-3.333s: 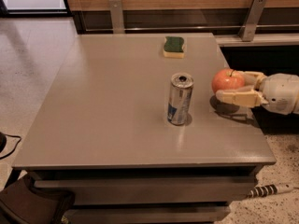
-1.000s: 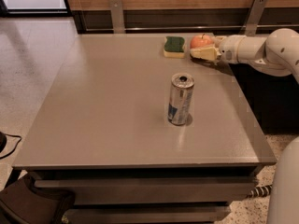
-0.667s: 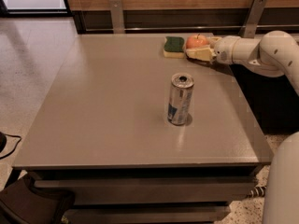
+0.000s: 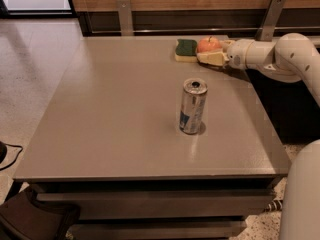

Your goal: Move apple near sponge

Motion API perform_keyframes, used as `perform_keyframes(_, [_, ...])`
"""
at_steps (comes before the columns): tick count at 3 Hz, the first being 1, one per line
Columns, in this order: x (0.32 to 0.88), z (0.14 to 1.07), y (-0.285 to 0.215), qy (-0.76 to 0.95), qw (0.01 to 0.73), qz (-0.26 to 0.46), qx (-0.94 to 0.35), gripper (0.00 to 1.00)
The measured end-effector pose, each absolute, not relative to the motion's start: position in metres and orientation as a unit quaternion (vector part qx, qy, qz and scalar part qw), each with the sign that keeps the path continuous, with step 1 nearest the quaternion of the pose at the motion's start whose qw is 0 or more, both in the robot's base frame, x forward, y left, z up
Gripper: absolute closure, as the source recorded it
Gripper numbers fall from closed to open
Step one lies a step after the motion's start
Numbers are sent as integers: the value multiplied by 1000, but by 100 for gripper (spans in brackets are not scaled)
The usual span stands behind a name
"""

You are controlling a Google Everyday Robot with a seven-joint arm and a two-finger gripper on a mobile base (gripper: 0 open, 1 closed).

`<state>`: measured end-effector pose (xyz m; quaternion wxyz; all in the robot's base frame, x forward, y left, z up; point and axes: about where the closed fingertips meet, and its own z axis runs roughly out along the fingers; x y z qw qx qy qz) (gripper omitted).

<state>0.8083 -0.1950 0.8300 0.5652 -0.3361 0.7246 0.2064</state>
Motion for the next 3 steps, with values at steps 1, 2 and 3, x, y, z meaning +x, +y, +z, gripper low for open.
perform_keyframes(1, [809,829,-192,724,564,208,-337,37])
perform_keyframes(2, [810,828,-188,724,564,210,-338,14])
perform_keyframes(3, [810,827,-185,723,563,212,-339,0])
